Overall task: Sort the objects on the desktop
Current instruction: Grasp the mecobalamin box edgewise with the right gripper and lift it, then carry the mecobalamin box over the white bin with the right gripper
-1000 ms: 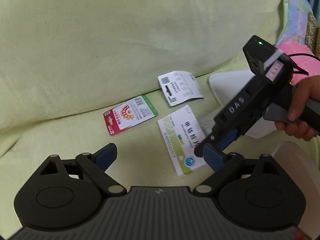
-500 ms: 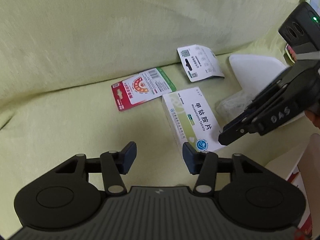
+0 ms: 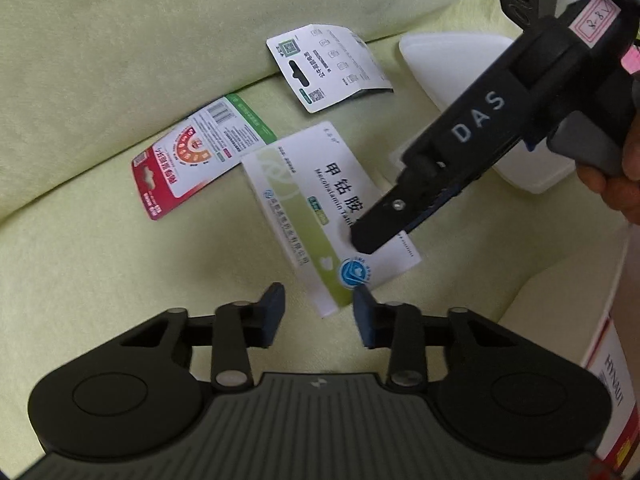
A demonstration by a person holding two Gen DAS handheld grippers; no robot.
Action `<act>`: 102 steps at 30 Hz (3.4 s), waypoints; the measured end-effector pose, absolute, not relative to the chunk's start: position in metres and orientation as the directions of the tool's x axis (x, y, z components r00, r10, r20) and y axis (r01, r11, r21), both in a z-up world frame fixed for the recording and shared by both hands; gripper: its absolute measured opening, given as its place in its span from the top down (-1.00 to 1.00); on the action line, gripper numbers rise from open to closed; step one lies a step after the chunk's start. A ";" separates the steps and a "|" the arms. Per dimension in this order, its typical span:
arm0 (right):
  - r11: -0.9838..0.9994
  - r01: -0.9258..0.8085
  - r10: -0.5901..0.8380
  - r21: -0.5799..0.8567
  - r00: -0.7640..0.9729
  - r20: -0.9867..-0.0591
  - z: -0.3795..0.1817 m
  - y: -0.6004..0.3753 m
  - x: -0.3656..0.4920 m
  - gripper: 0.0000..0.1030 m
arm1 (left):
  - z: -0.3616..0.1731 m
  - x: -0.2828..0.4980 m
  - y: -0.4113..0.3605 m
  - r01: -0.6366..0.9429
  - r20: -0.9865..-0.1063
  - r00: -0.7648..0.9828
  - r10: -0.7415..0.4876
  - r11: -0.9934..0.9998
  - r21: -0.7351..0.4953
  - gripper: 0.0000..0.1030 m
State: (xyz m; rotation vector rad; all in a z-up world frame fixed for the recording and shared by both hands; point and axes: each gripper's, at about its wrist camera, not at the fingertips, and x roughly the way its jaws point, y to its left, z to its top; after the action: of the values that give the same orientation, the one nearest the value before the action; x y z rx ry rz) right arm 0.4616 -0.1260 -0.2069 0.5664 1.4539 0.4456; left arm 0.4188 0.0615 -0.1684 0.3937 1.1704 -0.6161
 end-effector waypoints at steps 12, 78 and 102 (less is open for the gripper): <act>0.823 -0.006 0.567 0.568 0.087 -0.819 -0.208 -0.116 0.474 0.21 | -0.170 0.431 0.079 0.588 -0.920 0.224 -0.320 0.798 -0.134 0.48; 0.835 -0.380 0.547 0.397 0.505 -0.667 -0.006 -0.153 0.320 0.58 | -0.067 0.296 0.079 0.544 -0.757 0.494 -0.427 0.831 -0.113 0.42; 0.989 -0.112 0.149 0.099 0.678 -0.720 -0.091 -0.127 0.184 0.58 | -0.077 0.180 0.059 0.554 -0.773 0.453 -0.444 0.819 -0.146 0.42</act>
State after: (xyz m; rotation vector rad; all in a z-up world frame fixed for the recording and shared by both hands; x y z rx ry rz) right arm 0.1843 -0.1272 -0.0905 0.0476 0.8124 0.1465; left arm 0.1805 0.0589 -0.0765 0.1340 0.9114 -0.6188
